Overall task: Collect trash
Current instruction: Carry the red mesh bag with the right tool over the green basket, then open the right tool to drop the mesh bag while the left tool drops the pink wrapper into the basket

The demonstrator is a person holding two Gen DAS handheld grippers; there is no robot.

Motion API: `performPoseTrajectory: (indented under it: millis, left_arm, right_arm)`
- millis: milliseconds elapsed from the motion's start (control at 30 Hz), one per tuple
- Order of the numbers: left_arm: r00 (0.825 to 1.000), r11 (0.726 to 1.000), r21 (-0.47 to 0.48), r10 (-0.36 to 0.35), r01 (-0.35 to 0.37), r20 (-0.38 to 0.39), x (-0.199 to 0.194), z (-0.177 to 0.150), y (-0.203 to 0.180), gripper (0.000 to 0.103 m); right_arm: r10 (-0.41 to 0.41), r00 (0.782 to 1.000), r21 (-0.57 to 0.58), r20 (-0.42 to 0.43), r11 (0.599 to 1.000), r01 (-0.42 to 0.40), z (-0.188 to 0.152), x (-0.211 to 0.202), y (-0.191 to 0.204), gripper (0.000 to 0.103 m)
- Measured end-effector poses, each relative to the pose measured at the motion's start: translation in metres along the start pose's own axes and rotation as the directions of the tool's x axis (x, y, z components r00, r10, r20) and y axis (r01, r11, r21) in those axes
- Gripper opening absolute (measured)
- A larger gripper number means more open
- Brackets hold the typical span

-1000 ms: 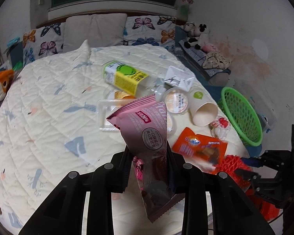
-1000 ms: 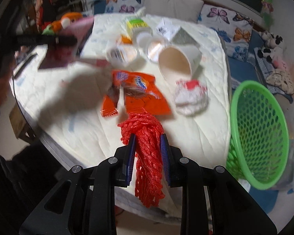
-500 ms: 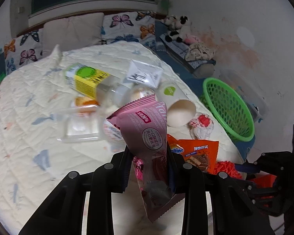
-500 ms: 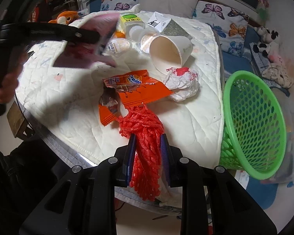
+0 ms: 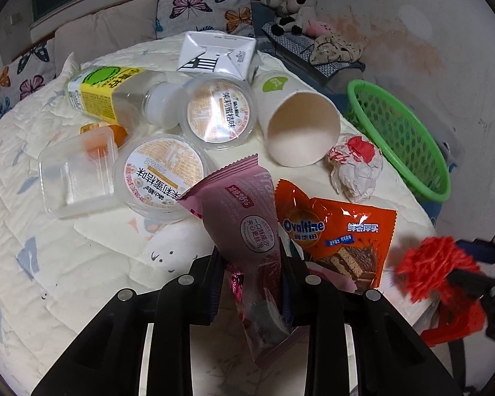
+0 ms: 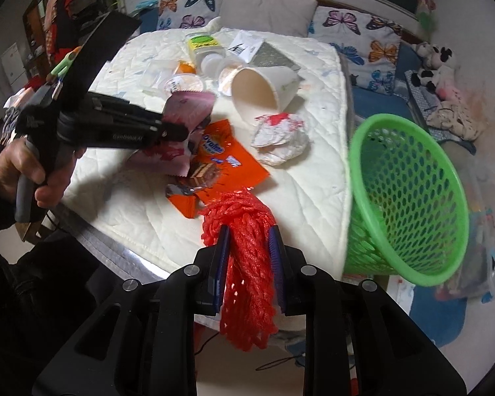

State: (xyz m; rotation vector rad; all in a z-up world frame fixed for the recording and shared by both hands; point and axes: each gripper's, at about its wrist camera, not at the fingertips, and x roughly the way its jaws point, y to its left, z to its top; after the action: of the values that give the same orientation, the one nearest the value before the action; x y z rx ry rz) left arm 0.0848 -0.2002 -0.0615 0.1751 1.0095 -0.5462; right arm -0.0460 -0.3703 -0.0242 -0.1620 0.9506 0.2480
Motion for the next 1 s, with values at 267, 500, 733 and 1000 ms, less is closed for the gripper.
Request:
performPoseTrajectory:
  millis: [267, 500, 733, 1000]
  left_arm:
    - [0.999, 0.999, -0.005, -0.033, 0.033, 0.028, -0.021, 0.007, 0.001, 0.027]
    - [0.993, 0.998, 0.013, -0.059, 0.058, 0.104, -0.065, 0.024, 0.003, 0.027]
    - [0.980, 0.993, 0.041, -0.117, 0.111, 0.162, -0.089, 0.061, -0.009, 0.027]
    - [0.970, 0.982, 0.121, -0.167, 0.147, 0.174, -0.076, 0.098, -0.048, 0.027]
  right_arm:
    - [-0.052, 0.996, 0.091, 0.071, 0.995, 0.045, -0.002, -0.025, -0.026, 0.024]
    - [-0.140, 0.976, 0.220, 0.166, 0.970, 0.102, 0.015, -0.035, -0.068, 0.024]
    - [-0.238, 0.947, 0.377, 0.217, 0.915, 0.144, 0.030, -0.030, -0.126, 0.025]
    - [-0.256, 0.941, 0.502, 0.222, 0.857, 0.114, 0.026, -0.008, -0.173, 0.045]
